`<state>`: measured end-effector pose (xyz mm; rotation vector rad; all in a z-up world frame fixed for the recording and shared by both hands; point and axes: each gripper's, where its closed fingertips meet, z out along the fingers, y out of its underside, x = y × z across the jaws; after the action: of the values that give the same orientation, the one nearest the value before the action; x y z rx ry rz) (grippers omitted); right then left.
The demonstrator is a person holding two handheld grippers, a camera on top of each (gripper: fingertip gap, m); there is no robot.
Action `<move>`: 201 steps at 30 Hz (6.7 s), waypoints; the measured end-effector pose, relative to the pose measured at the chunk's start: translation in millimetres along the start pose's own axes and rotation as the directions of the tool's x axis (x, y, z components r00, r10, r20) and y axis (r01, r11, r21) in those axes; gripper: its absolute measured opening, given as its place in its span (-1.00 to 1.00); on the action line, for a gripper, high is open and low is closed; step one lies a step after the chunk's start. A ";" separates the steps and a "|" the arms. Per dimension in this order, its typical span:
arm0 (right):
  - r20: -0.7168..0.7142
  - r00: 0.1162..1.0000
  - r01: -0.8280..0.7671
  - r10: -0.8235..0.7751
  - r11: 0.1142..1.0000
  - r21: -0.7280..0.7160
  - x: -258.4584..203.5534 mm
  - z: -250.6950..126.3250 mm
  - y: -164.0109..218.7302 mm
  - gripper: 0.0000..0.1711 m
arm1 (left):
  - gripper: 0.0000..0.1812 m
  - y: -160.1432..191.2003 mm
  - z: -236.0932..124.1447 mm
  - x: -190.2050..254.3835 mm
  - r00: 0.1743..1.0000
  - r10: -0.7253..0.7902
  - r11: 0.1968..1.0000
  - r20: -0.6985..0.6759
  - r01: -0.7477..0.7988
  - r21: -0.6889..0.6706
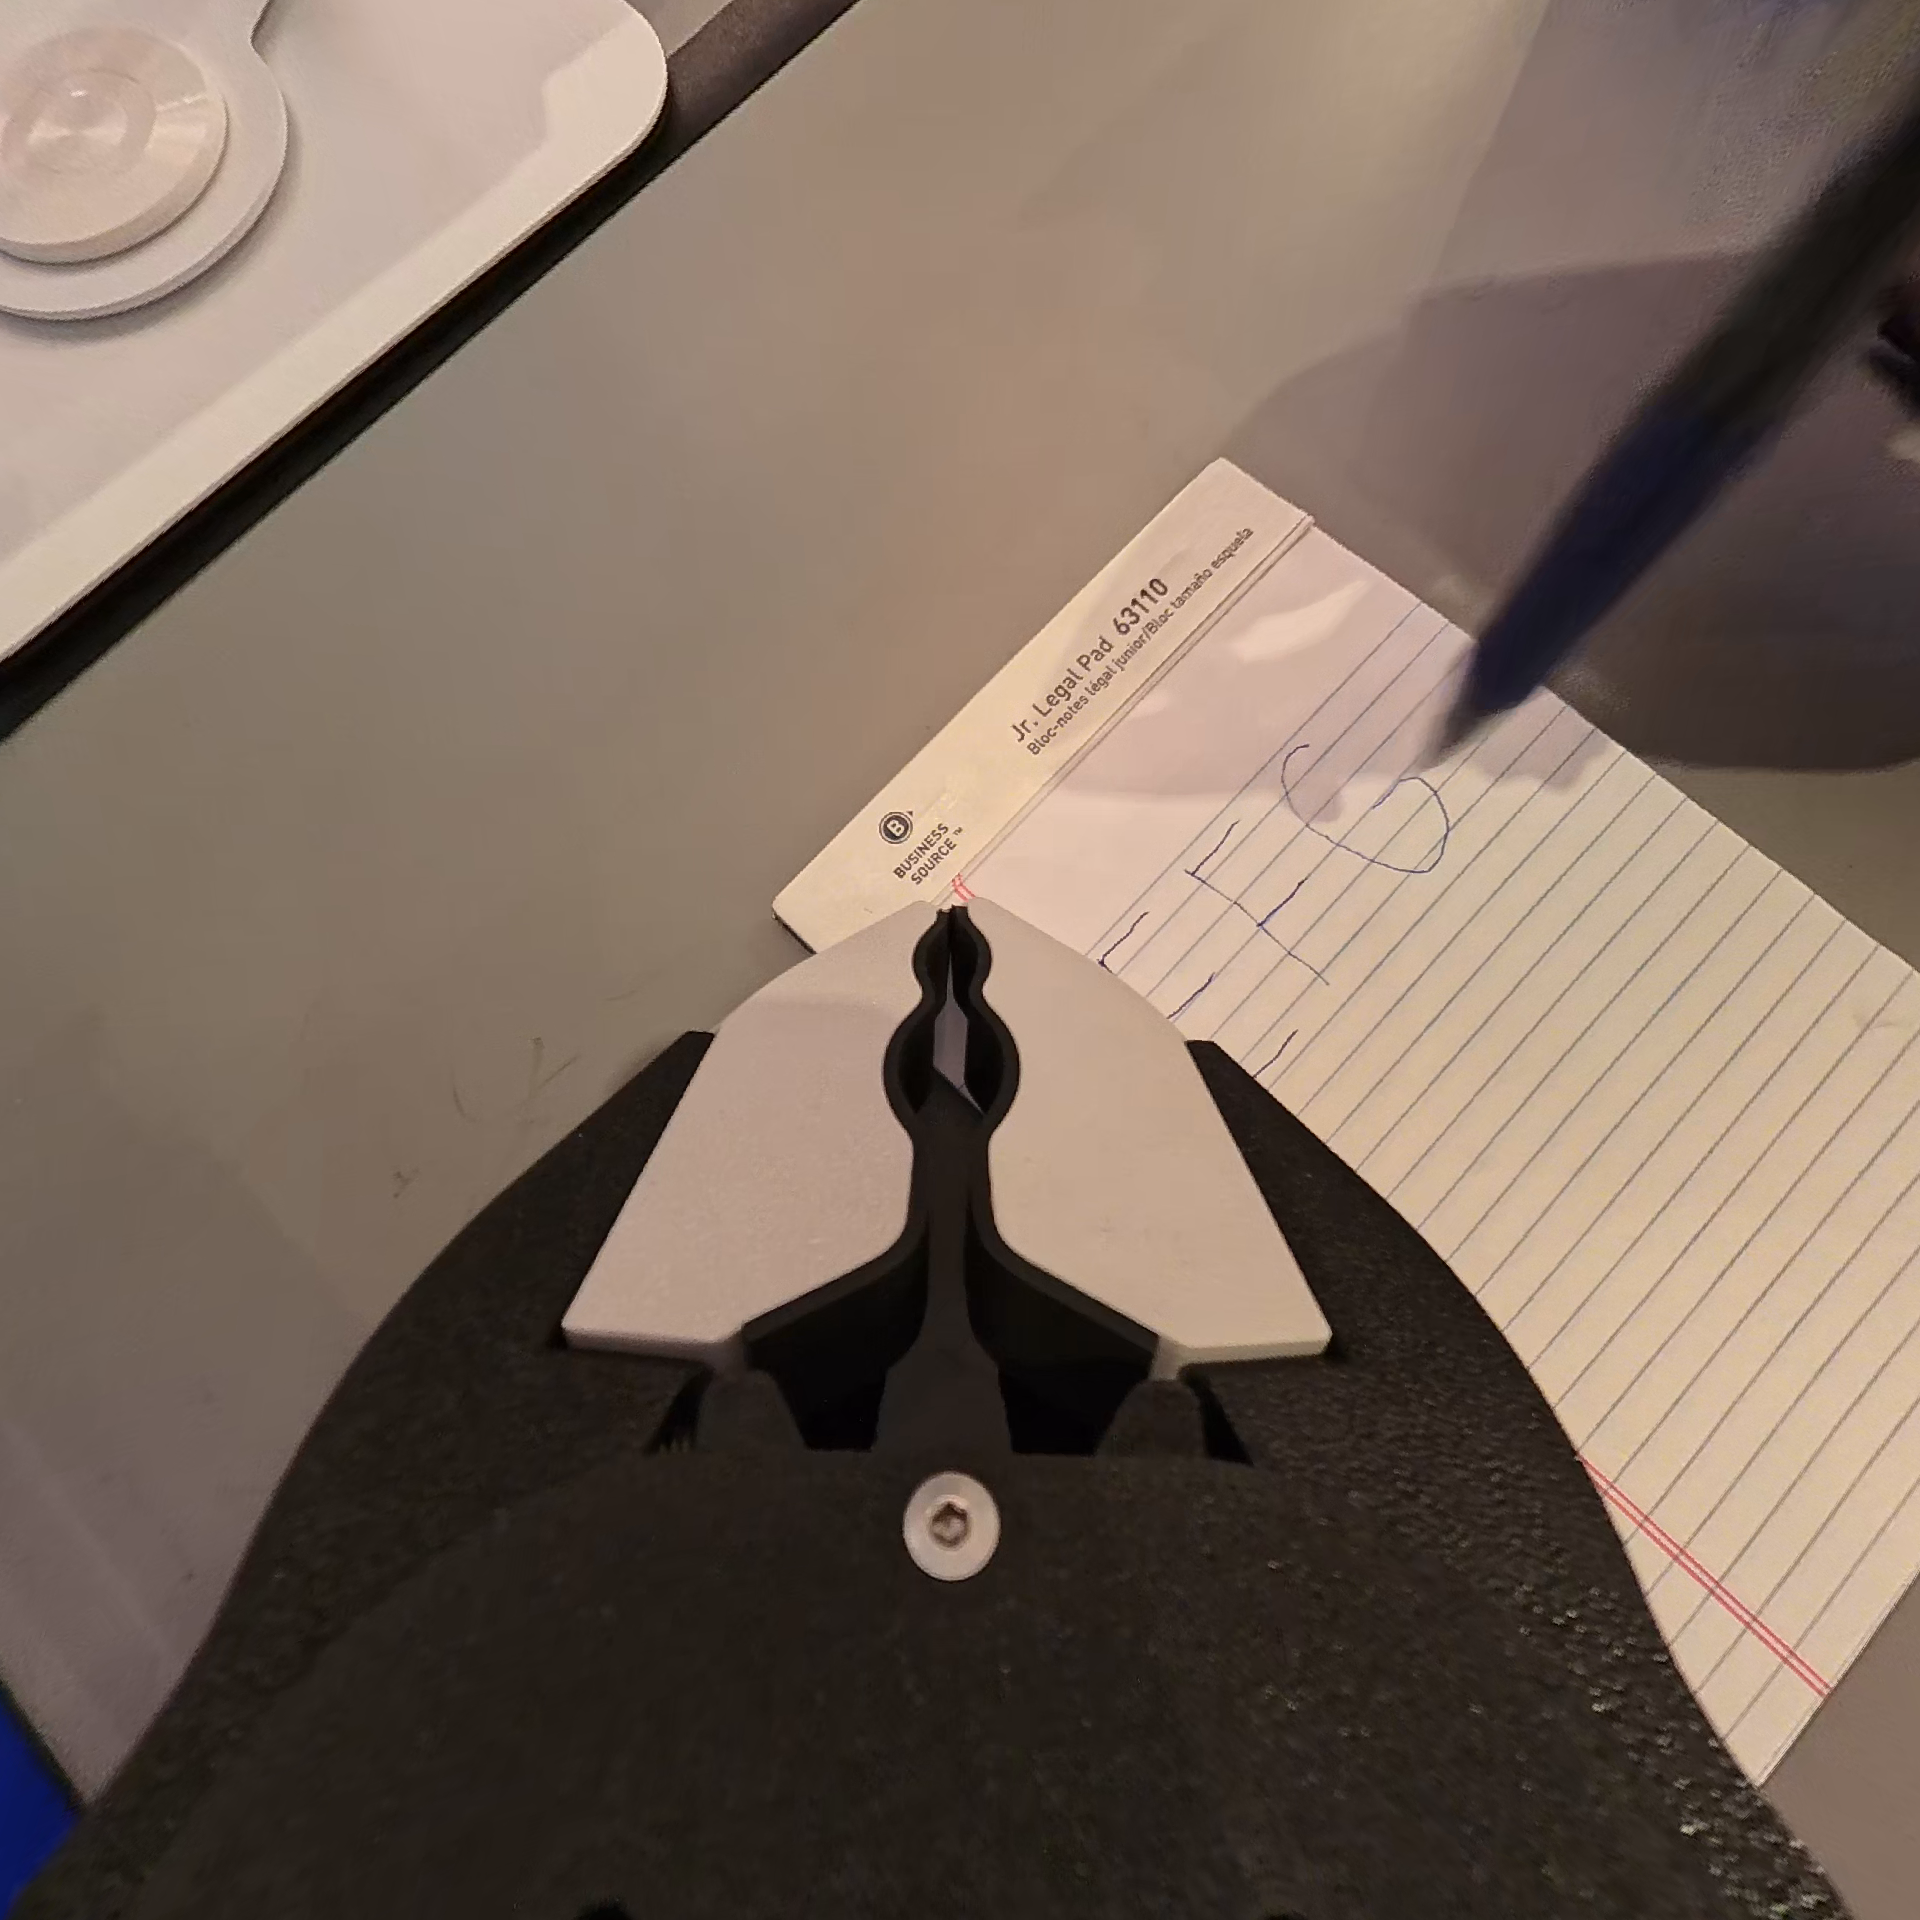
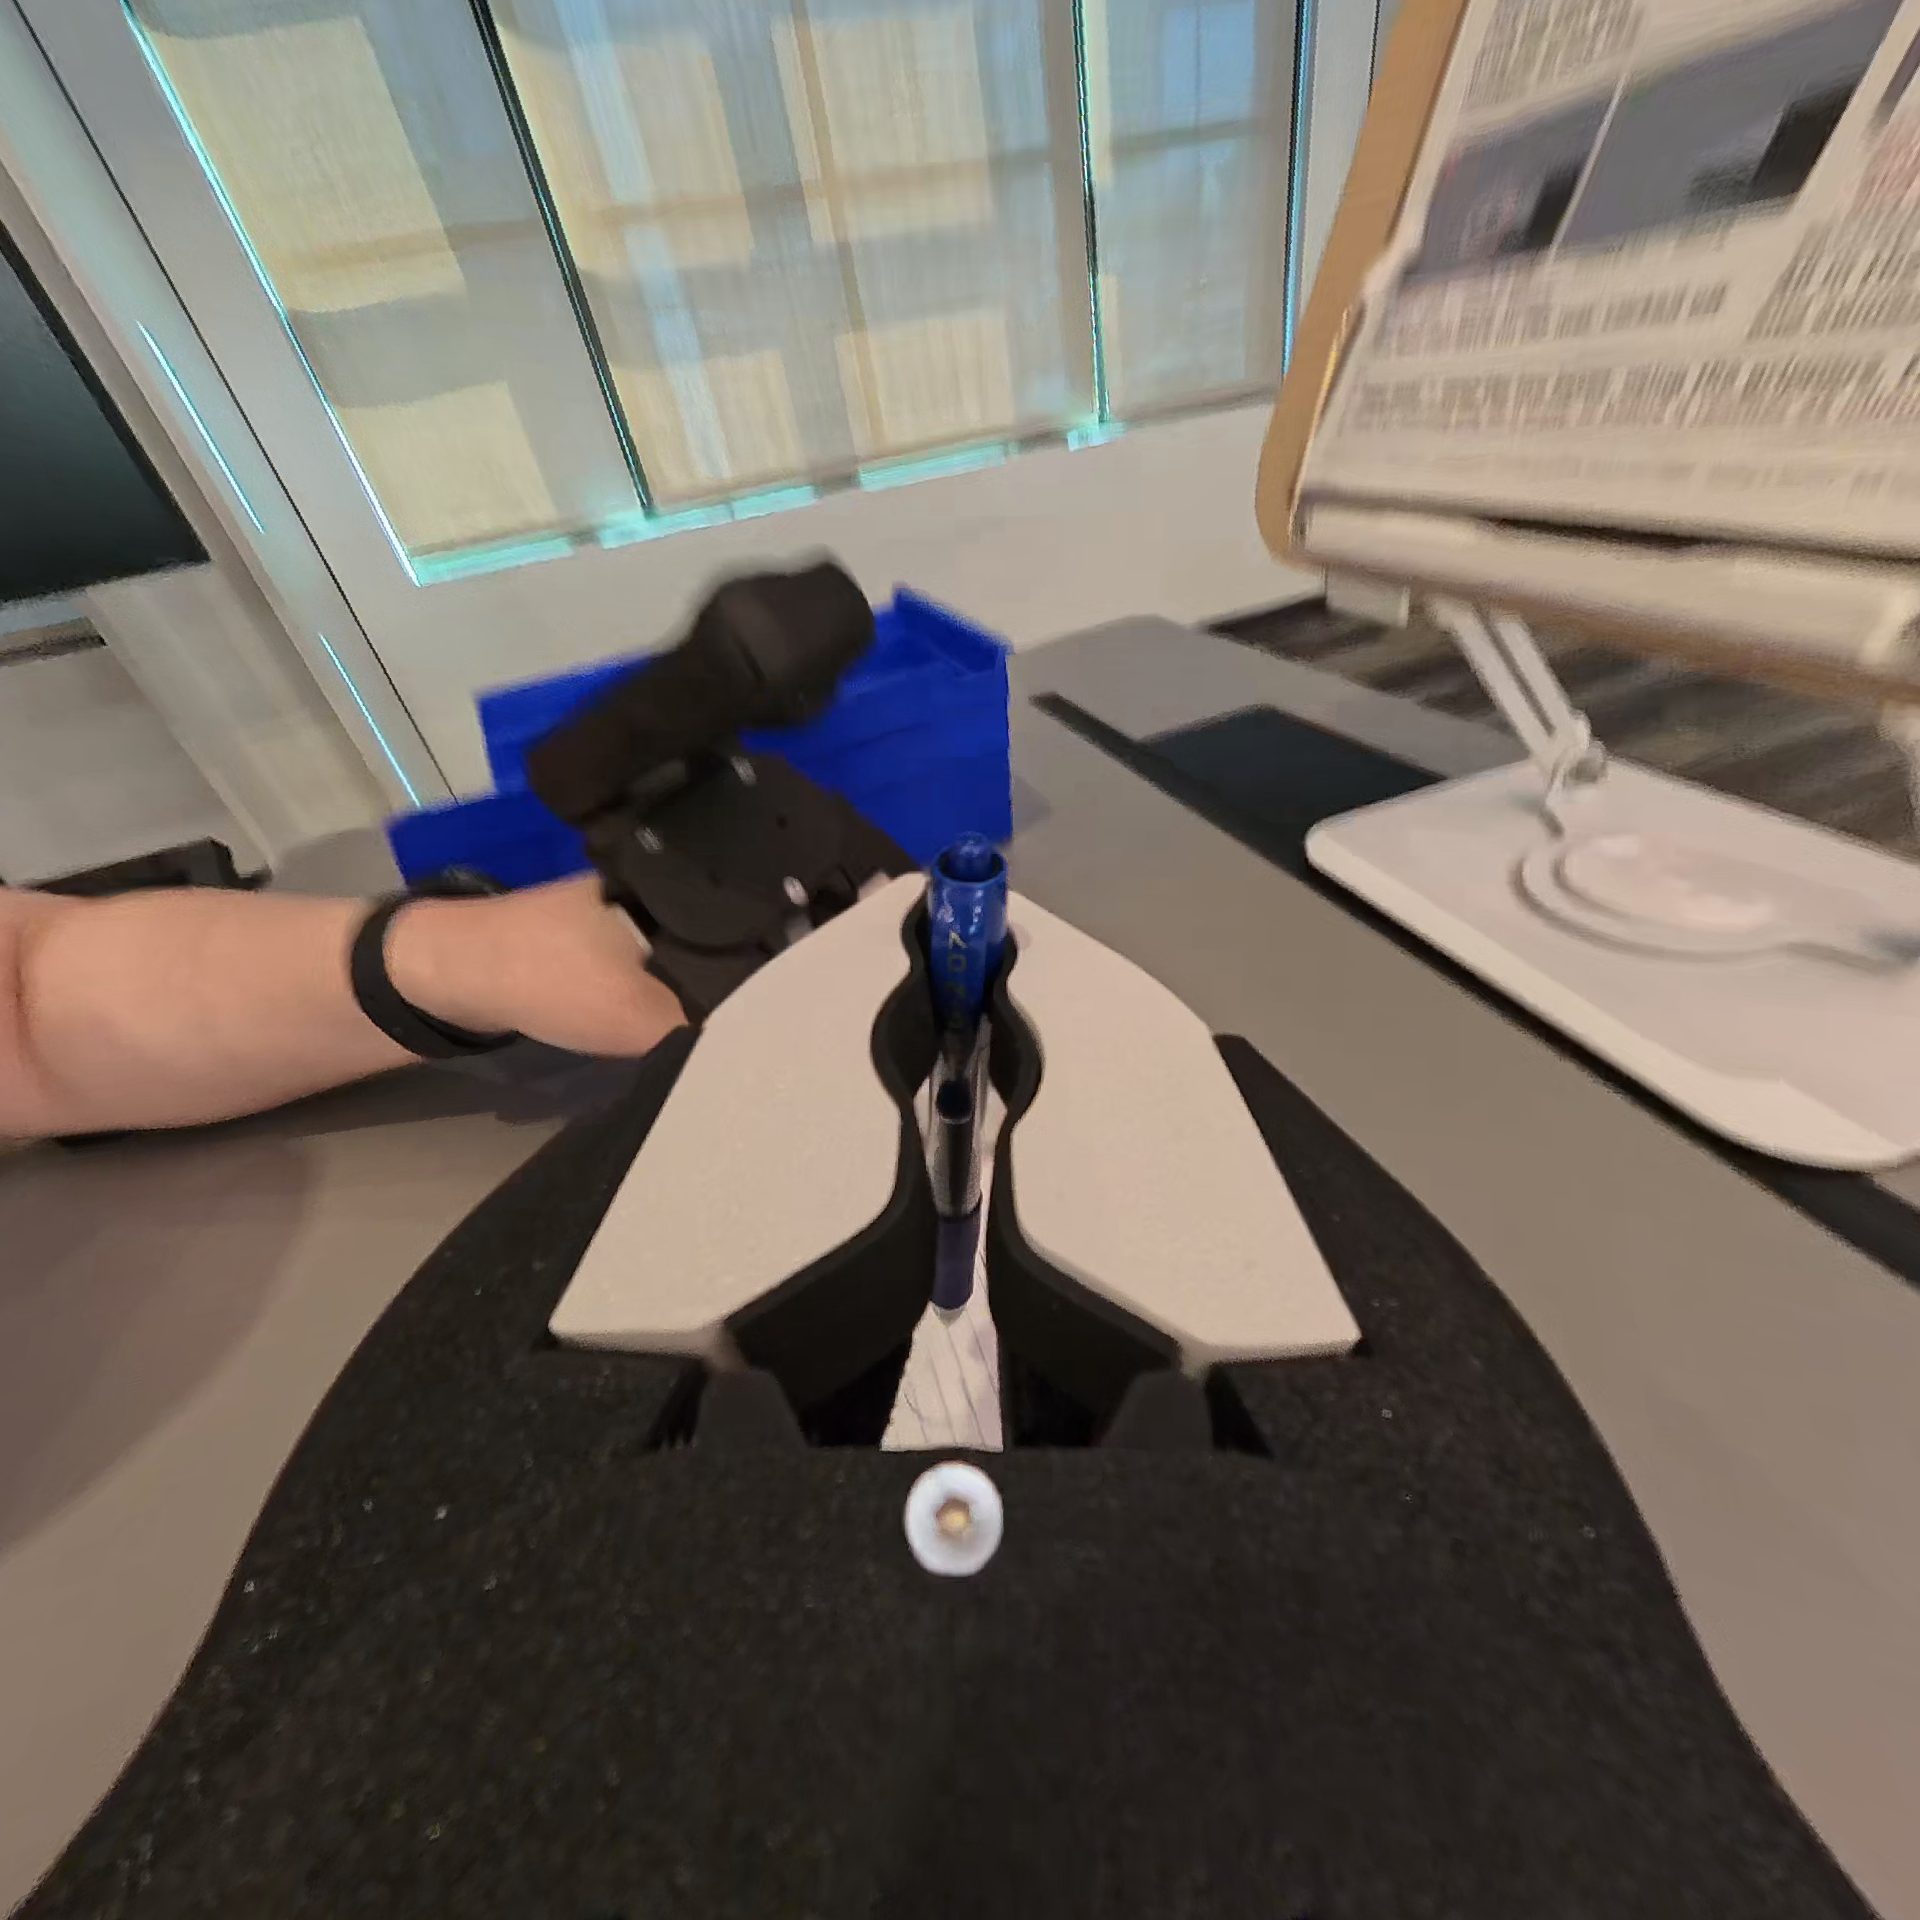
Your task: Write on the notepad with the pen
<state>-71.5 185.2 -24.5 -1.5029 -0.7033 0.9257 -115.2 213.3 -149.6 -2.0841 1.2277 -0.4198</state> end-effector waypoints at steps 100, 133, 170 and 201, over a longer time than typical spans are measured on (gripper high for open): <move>0.029 0.983 0.181 -0.179 0.979 -0.088 -80.9 42.0 33.9 -0.94 | -1.00 4.2 -3.5 -0.9 0.999 -0.019 0.999 -0.033 0.018 -0.041; 0.014 0.986 0.164 -0.164 0.986 -0.006 -86.0 27.1 16.7 -0.95 | -1.00 4.3 -3.6 -1.2 0.999 -0.024 0.999 -0.037 0.023 -0.038; 0.015 0.993 0.115 -0.114 0.987 -0.110 -77.7 21.4 34.6 -0.94 | -1.00 4.5 -4.0 -1.3 0.999 -0.028 0.999 -0.042 0.026 -0.035; 0.020 0.996 0.085 -0.084 0.996 -0.031 -73.8 27.8 27.5 -0.95 | -1.00 4.3 -3.8 -1.1 0.999 -0.025 0.999 -0.037 0.023 -0.038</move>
<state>-134.7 132.8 -40.1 -1.4825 -0.7925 0.8687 -120.7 211.3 -149.8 -2.1333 1.2424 -0.4521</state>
